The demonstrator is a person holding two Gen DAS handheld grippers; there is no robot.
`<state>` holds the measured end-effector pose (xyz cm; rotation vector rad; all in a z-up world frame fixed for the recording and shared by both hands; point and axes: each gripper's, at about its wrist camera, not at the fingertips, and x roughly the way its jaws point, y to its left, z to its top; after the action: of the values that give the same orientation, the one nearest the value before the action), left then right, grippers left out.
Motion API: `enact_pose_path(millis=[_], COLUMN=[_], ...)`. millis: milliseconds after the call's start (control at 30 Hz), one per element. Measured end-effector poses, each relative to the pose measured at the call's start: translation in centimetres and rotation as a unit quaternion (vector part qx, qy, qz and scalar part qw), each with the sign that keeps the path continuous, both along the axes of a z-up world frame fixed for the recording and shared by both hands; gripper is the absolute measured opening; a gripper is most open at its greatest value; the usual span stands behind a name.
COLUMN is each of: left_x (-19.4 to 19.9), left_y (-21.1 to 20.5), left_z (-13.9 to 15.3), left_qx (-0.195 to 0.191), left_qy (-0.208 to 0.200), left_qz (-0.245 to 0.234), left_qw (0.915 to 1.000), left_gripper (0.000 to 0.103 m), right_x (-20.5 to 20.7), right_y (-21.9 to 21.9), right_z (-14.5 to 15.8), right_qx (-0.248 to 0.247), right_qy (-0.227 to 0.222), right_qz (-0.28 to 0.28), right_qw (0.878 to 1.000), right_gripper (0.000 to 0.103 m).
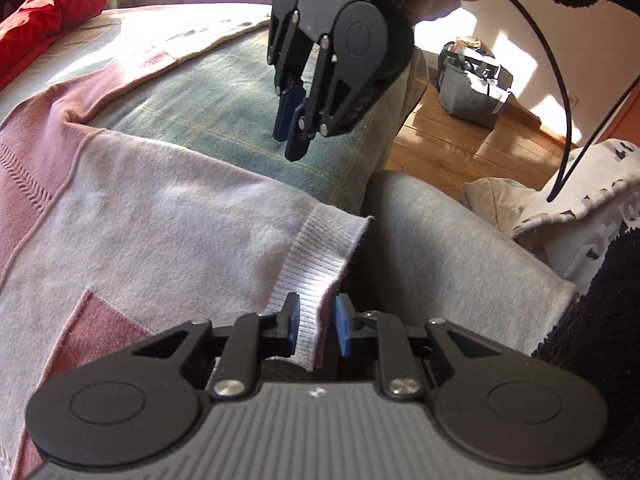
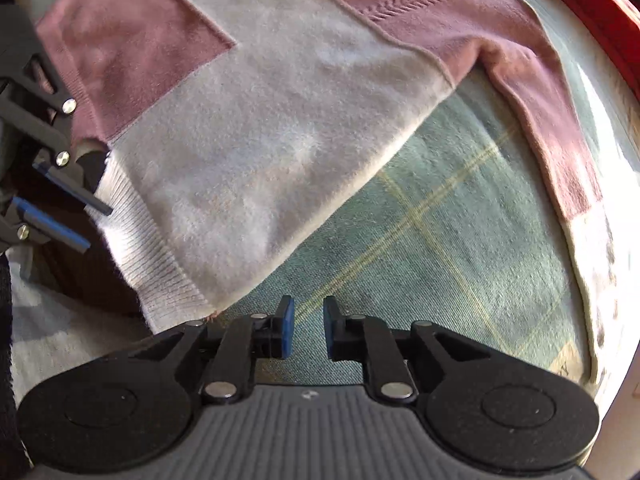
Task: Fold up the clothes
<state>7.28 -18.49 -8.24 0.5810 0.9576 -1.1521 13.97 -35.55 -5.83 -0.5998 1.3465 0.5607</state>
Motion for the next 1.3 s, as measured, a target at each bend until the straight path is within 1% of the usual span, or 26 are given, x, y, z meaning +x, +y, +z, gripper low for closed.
enact_pose_path(millis=[33, 67, 133, 167, 233, 267, 333, 400, 467, 500, 533, 567, 633, 667, 700, 767, 800, 867, 900, 967, 1033, 1133, 1167, 1200, 1233, 1300], left_x=[0.2, 0.5, 1.5, 2.2, 3.8, 4.8, 7.1, 9.2, 10.3, 10.4, 10.1, 9.6, 8.3, 7.5, 6.9, 5.6, 5.0, 4.4, 4.6, 5.6, 7.3, 11.0, 12.5, 14.0, 15.1, 17.2], left_y=[0.5, 1.1, 2.7, 3.8, 6.0, 7.4, 10.1, 12.8, 15.3, 16.3, 17.1, 18.0, 19.3, 20.0, 20.5, 21.3, 21.5, 21.4, 21.4, 21.6, 22.0, 22.5, 22.5, 22.3, 22.1, 21.4], left_z=[0.3, 0.5, 1.0, 1.2, 1.7, 1.7, 1.5, 0.7, -0.6, -1.2, -1.7, -2.2, -2.4, -2.4, -2.4, -2.6, -2.6, -2.3, -1.9, -0.9, 0.4, 1.7, 2.0, 1.9, 1.7, 0.7], left_qx=[0.007, 0.014, 0.025, 0.03, 0.04, 0.044, 0.049, 0.049, 0.056, 0.063, 0.064, 0.061, 0.051, 0.047, 0.043, 0.043, 0.045, 0.054, 0.056, 0.054, 0.038, 0.006, -0.006, -0.017, -0.026, -0.04], left_qy=[-0.005, -0.009, -0.017, -0.022, -0.031, -0.032, -0.024, -0.022, -0.022, -0.018, -0.011, -0.005, 0.008, 0.017, 0.025, 0.039, 0.042, 0.037, 0.035, 0.034, 0.018, -0.001, -0.002, 0.003, 0.008, 0.016], left_qz=[0.008, 0.02, 0.053, 0.074, 0.12, 0.148, 0.212, 0.275, 0.331, 0.349, 0.358, 0.364, 0.376, 0.385, 0.393, 0.405, 0.405, 0.392, 0.389, 0.387, 0.394, 0.418, 0.428, 0.434, 0.436, 0.445], left_qw=[0.9999, 0.9997, 0.9981, 0.9965, 0.9915, 0.9874, 0.9758, 0.9599, 0.9417, 0.935, 0.9315, 0.9295, 0.9253, 0.9217, 0.9181, 0.9126, 0.912, 0.9176, 0.919, 0.9198, 0.9182, 0.9085, 0.9038, 0.9009, 0.8997, 0.8945], left_gripper=[0.026, 0.028, 0.034, 0.036, 0.043, 0.044, 0.046, 0.047, 0.046, 0.046, 0.046, 0.046, 0.054, 0.056, 0.06, 0.062, 0.063, 0.063, 0.063, 0.063, 0.063, 0.063, 0.063, 0.063, 0.063, 0.063], right_x=[0.5, 1.0, 2.0, 2.3, 2.8, 2.8, 3.4, 4.0, 4.2, 4.0, 3.6, 3.0, 1.6, 1.1, 0.6, -0.3, -0.6, -0.7, -0.2, 0.7, 1.7, 4.5, 5.5, 6.5, 7.5, 9.0], right_y=[-0.4, -0.7, -1.4, -1.4, -1.3, -0.7, 0.8, 2.8, 4.4, 5.1, 5.3, 5.2, 5.0, 4.7, 4.3, 3.6, 3.4, 3.3, 3.3, 3.3, 3.4, 4.1, 4.4, 4.6, 4.7, 4.9], right_z=[0.5, 1.0, 1.9, 2.0, 2.4, 2.6, 2.6, 1.8, 0.4, -0.6, -1.6, -2.0, -2.7, -2.7, -2.8, -3.0, -3.0, -2.6, -2.0, -0.7, 0.6, 2.3, 2.5, 2.1, 1.8, 0.6], right_qx=[0.018, 0.04, 0.098, 0.115, 0.15, 0.165, 0.178, 0.173, 0.144, 0.126, 0.114, 0.112, 0.11, 0.113, 0.116, 0.124, 0.127, 0.134, 0.143, 0.161, 0.179, 0.217, 0.226, 0.237, 0.249, 0.262], right_qy=[0.001, 0.006, 0.02, 0.025, 0.033, 0.029, 0.017, 0.0, -0.025, -0.029, -0.029, -0.033, -0.04, -0.037, -0.031, -0.021, -0.019, -0.015, -0.018, -0.023, -0.03, -0.057, -0.061, -0.061, -0.061, -0.056], right_qz=[-0.037, -0.071, -0.147, -0.17, -0.213, -0.218, -0.221, -0.215, -0.195, -0.184, -0.182, -0.178, -0.173, -0.178, -0.188, -0.206, -0.212, -0.222, -0.228, -0.239, -0.249, -0.263, -0.269, -0.278, -0.287, -0.308], right_qw=[0.999, 0.997, 0.984, 0.978, 0.965, 0.961, 0.959, 0.961, 0.97, 0.974, 0.976, 0.977, 0.978, 0.977, 0.975, 0.971, 0.969, 0.966, 0.963, 0.957, 0.951, 0.938, 0.934, 0.929, 0.923, 0.913], right_gripper=[0.018, 0.022, 0.029, 0.029, 0.029, 0.029, 0.029, 0.029, 0.038, 0.038, 0.038, 0.041, 0.048, 0.052, 0.053, 0.058, 0.058, 0.059, 0.059, 0.058, 0.058, 0.059, 0.058, 0.058, 0.059, 0.059])
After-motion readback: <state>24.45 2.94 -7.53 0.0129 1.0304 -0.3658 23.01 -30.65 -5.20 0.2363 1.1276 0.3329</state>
